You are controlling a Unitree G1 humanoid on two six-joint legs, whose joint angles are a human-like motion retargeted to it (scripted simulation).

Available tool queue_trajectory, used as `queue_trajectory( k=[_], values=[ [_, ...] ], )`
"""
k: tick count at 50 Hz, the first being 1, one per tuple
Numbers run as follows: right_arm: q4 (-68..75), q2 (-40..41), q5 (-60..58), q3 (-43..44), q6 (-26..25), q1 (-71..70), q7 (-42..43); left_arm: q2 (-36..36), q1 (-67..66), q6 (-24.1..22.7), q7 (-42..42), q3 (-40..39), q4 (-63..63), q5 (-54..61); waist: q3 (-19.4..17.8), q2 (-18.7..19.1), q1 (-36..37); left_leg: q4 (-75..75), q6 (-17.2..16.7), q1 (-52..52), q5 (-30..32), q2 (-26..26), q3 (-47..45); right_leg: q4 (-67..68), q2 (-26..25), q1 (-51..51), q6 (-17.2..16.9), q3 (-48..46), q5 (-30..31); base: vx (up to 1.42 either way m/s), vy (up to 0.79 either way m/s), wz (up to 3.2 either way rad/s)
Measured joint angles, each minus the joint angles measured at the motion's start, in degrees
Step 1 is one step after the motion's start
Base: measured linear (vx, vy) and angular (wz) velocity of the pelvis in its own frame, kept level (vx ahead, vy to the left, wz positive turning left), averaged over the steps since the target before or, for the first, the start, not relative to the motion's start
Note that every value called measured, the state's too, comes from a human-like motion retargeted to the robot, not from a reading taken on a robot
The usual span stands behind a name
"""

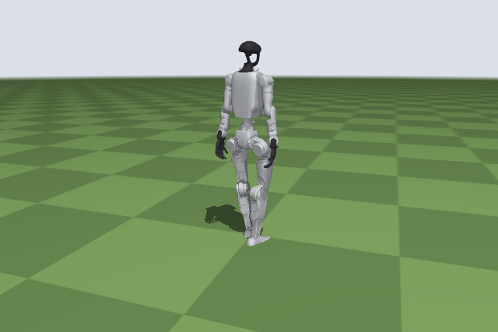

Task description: In place motions

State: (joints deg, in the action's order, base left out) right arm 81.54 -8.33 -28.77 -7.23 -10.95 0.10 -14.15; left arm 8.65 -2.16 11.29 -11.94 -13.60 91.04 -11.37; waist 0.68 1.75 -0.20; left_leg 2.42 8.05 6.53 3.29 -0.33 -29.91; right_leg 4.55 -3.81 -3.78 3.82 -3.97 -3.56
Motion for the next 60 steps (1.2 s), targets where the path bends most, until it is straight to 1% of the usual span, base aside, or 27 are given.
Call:
queue_trajectory(
  k=[3, 5, 7, 8, 10, 13, 15, 17, 20, 24, 28, 32, 35, 39, 43, 44, 45, 46, 47, 48, 50, 52, 53, 55, 57, 60],
  values=[
    [0.03, 0.03, 1.41, 0.87, 0.23, -0.54, 0.63, 0.22, -0.79, -0.63, -0.45, -0.73, -1.20, -0.41, -0.25, 0.32, -5.65, -4.07, -1.50, 1.47, -0.93, 0.97, 4.88, 0.49, 1.15, -0.01, -0.12, -4.50, -1.07, -0.19, -0.11, 1.65],
    [0.36, -0.26, 2.99, 1.96, 0.46, -0.82, 0.73, 0.05, -0.78, -1.36, 0.39, -0.98, -1.83, 0.15, 0.05, 0.33, -12.09, -11.65, -2.09, 5.98, -1.64, 1.09, 12.72, 0.32, 3.44, 0.03, -0.47, -11.32, -1.85, -0.19, -0.05, 2.81],
    [0.99, -1.08, 4.43, 2.65, 0.55, -0.45, 0.47, -0.38, -1.05, -2.00, 1.00, -1.02, -2.51, 1.17, 0.03, 0.30, -14.67, -17.06, -1.46, 10.32, -2.11, 0.36, 15.13, 0.08, 4.97, 0.53, -0.62, -15.13, -1.94, -0.14, -0.02, 1.93],
    [1.54, -1.55, 4.95, 2.76, 0.33, -0.39, 0.28, -0.64, -1.21, -2.32, 1.15, -1.38, -2.88, 1.62, -0.25, 0.55, -15.06, -17.42, -2.19, 11.60, -2.91, 0.67, 14.30, -0.04, 5.17, 0.98, -0.57, -16.29, -1.92, -0.11, 0.03, 0.70],
    [3.01, -2.32, 5.47, 2.74, -0.76, -0.73, 0.56, -1.40, -1.50, -2.87, 1.29, -2.59, -3.60, 2.62, -1.68, -0.05, -11.87, -15.30, -1.70, 14.96, -3.68, -0.47, 11.72, 0.00, 5.42, 1.82, 0.05, -14.28, -1.52, -0.17, 0.05, -0.35],
    [4.95, -3.27, 4.97, 3.41, -2.10, -1.67, 1.87, -1.84, -1.60, -3.24, 0.17, -3.38, -4.28, 3.87, -4.24, -0.31, -10.29, -11.11, -1.37, 22.12, -5.01, -3.81, 13.67, -0.23, 5.49, 3.41, 1.03, -14.92, -1.32, -0.20, 0.04, 0.04],
    [5.81, -3.99, 4.51, 3.12, -2.16, -2.03, 1.96, -1.85, -2.33, -3.46, -1.18, -3.58, -4.62, 3.96, -4.38, -0.57, -8.54, -9.41, -1.16, 28.67, -5.03, -4.94, 13.52, -0.63, 6.25, 3.39, 1.11, -14.73, -0.75, -0.10, 0.02, -0.05],
    [6.06, -4.19, 3.86, 2.76, -2.34, -2.28, 2.07, -1.72, -3.36, -3.36, -1.73, -3.73, -4.44, 3.62, -4.72, -1.02, -7.26, -7.54, 0.04, 33.93, -4.84, -5.88, 13.51, -1.84, 6.47, 4.00, 1.75, -15.42, 0.31, -0.07, 0.00, -0.15],
    [5.34, -3.80, 2.59, 2.17, -2.52, -3.22, 2.22, -1.61, -4.98, -3.18, -1.73, -4.65, -3.24, 3.32, -6.83, -2.81, -4.73, -4.97, 1.48, 39.11, -4.48, -5.97, 12.80, -2.70, 7.56, 5.79, 2.56, -14.75, 1.39, -0.06, 0.00, -0.58],
    [2.36, -2.56, 2.93, 0.91, -1.39, -4.09, 1.42, -1.18, -6.35, -2.06, -2.25, -5.87, 0.73, 3.14, -9.25, -4.68, -3.93, -3.43, 2.66, 41.99, -3.67, -6.17, 15.81, -1.20, 8.08, 7.14, 3.58, -12.85, 0.70, -0.02, -0.03, -0.45],
    [-1.38, -1.28, 4.11, 0.16, 0.23, -4.07, -0.10, -0.75, -7.11, -1.26, -2.27, -6.77, 3.08, 2.45, -10.07, -5.16, -4.33, -3.14, 2.34, 39.73, -3.76, -5.32, 15.29, 0.15, 7.69, 7.73, 3.67, -12.10, -0.08, -0.01, -0.01, -0.06],
    [-2.88, -0.42, 3.69, 0.22, 1.27, -3.03, -0.37, -1.02, -8.72, -1.48, -1.57, -7.91, 2.25, 2.46, -7.98, -4.05, -5.37, -3.99, 1.45, 34.15, -3.72, -4.75, 16.44, -0.55, 6.52, 7.63, 3.20, -12.78, 0.25, 0.08, -0.01, 0.10],
    [-2.11, -0.05, 3.26, 0.39, 1.26, -2.43, -0.02, -1.34, -9.12, -1.86, -1.34, -9.04, 1.52, 3.74, -5.67, -2.71, -6.80, -7.08, 0.30, 28.55, -3.37, -3.27, 16.07, -1.20, 5.39, 6.82, 2.81, -13.51, 0.38, 0.08, 0.00, 0.22],
    [1.19, -0.08, 3.09, 1.26, 0.46, -1.69, 0.20, -1.01, -8.16, -2.37, 0.48, -9.17, 1.52, 5.70, -1.28, -0.85, -9.36, -13.19, -0.70, 19.30, -1.20, -0.84, 15.16, -1.57, 4.39, 4.74, 2.22, -15.20, -0.12, 0.09, 0.02, 0.41],
    [5.04, -0.79, 2.09, 2.84, -0.79, -0.45, 0.66, -0.62, -6.88, -3.27, 4.38, -8.74, 0.94, 6.69, 3.87, 1.08, -11.45, -16.60, -1.23, 7.96, 1.65, -0.20, 18.38, -1.80, 3.71, 2.64, 1.62, -16.27, -1.01, 0.16, 0.05, 0.32],
    [5.82, -0.99, 1.91, 3.14, -1.06, 0.02, 0.98, -0.55, -6.60, -3.43, 4.85, -8.66, 0.60, 6.81, 5.12, 1.62, -11.86, -16.31, -2.42, 4.90, -0.59, -0.17, 18.73, -1.85, 3.44, 2.15, 1.48, -16.44, -1.19, 0.21, 0.05, 0.18],
    [6.54, -1.20, 1.79, 3.41, -1.31, 0.52, 1.33, -0.47, -6.32, -3.57, 5.15, -8.58, 0.21, 6.93, 6.33, 2.14, -12.25, -15.69, -4.17, 1.80, -4.39, -0.06, 18.61, -1.89, 3.17, 1.67, 1.33, -16.63, -1.36, 0.21, 0.07, 0.11],
    [7.49, -1.52, 1.65, 3.77, -1.51, 0.77, 1.77, -0.50, -5.87, -3.53, 5.07, -8.50, -0.16, 7.02, 7.39, 3.10, -12.48, -13.95, -5.32, -0.67, -8.20, 1.42, 14.32, -1.95, 2.47, 1.20, 1.26, -16.64, -1.57, 0.21, 0.09, 0.07],
    [8.38, -1.83, 1.56, 4.08, -1.72, 1.07, 2.16, -0.56, -5.46, -3.49, 4.97, -8.45, -0.56, 7.11, 8.35, 3.99, -12.76, -11.76, -5.70, -2.47, -10.64, 2.36, 10.89, -2.01, 1.81, 0.87, 1.16, -16.62, -1.79, 0.21, 0.08, 0.05],
    [9.15, -2.14, 1.54, 4.27, -1.94, 1.43, 2.49, -0.68, -5.11, -3.48, 4.81, -8.44, -0.99, 7.18, 9.10, 4.76, -13.17, -8.67, -4.56, -2.93, -10.34, 2.22, 9.22, -2.11, 1.26, 0.82, 1.00, -16.53, -2.04, 0.20, 0.07, 0.39],
    [10.97, -2.68, 1.77, 4.48, -2.58, 1.51, 3.07, -0.93, -3.88, -3.28, 4.31, -8.40, -1.63, 7.47, 11.08, 6.26, -16.61, -4.56, -4.10, -2.39, -8.55, 0.60, 14.32, -2.28, 1.53, 0.07, 0.16, -19.21, -2.55, 0.14, 0.07, 0.84],
    [12.07, -2.75, 2.49, 4.51, -3.37, 1.30, 3.81, -1.03, -2.10, -3.09, 3.85, -8.31, -2.20, 7.73, 11.92, 6.46, -16.87, -2.48, -4.99, -2.08, -7.09, 0.85, 11.94, -2.32, 2.02, -0.58, -0.14, -19.31, -2.54, 0.04, 0.12, 0.21],
    [12.36, -2.76, 2.95, 4.86, -3.55, 1.18, 4.25, -1.09, -1.06, -2.94, 3.71, -7.94, -2.67, 7.81, 11.96, 6.58, -16.75, -1.86, -4.70, -2.12, -6.96, 0.46, 11.13, -2.28, 2.12, -0.86, -0.22, -19.36, -2.52, 0.00, 0.14, 0.07],
    [12.41, -2.91, 4.06, 5.65, -3.28, 1.19, 4.52, -1.08, 0.86, -2.76, 3.05, -6.28, -4.20, 7.85, 11.50, 6.61, -16.58, -1.83, -3.96, -1.97, -7.13, -0.13, 12.26, -2.27, 2.54, -0.92, -0.52, -20.06, -2.34, 0.02, 0.15, 0.16],
    [12.03, -2.86, 5.32, 5.13, -3.07, 1.30, 3.85, -0.83, 2.06, -2.79, 1.80, -4.59, -6.12, 7.39, 10.71, 6.00, -14.95, -2.79, -3.32, -1.79, -7.45, -0.41, 12.76, -2.43, 2.80, -0.46, -0.70, -19.63, -1.82, 0.09, 0.14, -0.24],
    [11.04, -2.09, 5.37, 4.00, -3.30, 0.80, 3.75, -0.89, 2.29, -3.22, 0.07, -3.49, -8.90, 6.35, 9.63, 4.85, -12.65, -3.00, -2.92, -2.94, -8.09, -0.82, 11.19, -2.39, 3.31, 0.02, -0.79, -18.76, -1.19, 0.05, 0.13, -0.44]
  ],
)
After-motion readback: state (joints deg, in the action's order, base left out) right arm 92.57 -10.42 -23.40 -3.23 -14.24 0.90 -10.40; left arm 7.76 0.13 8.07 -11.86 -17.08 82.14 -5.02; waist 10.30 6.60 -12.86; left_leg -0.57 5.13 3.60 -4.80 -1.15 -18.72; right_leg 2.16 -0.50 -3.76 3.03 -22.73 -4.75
